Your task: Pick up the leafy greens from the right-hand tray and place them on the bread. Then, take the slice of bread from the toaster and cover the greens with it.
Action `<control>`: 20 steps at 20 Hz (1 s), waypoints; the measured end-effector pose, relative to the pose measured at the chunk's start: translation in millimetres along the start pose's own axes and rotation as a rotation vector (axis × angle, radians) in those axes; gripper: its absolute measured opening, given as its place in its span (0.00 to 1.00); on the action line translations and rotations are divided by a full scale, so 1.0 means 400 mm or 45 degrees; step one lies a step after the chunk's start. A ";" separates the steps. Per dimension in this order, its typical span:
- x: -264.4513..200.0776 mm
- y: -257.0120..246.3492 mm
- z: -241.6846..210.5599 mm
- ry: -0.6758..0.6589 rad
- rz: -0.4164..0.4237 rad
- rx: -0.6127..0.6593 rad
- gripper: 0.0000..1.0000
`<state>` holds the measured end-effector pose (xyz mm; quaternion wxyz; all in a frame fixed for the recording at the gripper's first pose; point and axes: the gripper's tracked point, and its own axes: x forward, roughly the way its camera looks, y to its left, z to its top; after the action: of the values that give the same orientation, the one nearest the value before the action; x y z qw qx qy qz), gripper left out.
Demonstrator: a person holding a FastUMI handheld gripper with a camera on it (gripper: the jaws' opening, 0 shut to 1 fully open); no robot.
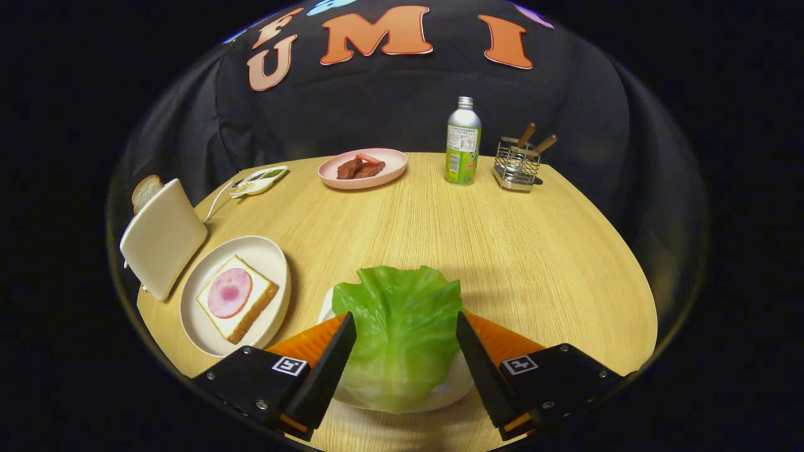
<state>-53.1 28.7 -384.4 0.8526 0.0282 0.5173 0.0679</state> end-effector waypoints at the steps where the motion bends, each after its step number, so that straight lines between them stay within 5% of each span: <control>1: 0.009 0.001 -0.008 0.011 -0.004 -0.002 0.97; 6: 0.017 0.015 -0.018 0.026 -0.002 -0.041 0.94; 10: 0.013 0.027 -0.018 0.021 0.008 -0.056 0.75; 12: 0.013 0.029 -0.018 0.014 0.004 -0.059 0.64; 17: 0.012 0.045 -0.015 -0.005 0.014 -0.071 0.11; 20: 0.003 0.049 -0.010 -0.007 0.022 -0.042 0.04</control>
<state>-57.8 48.2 -385.2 0.8537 0.0189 0.5136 0.0838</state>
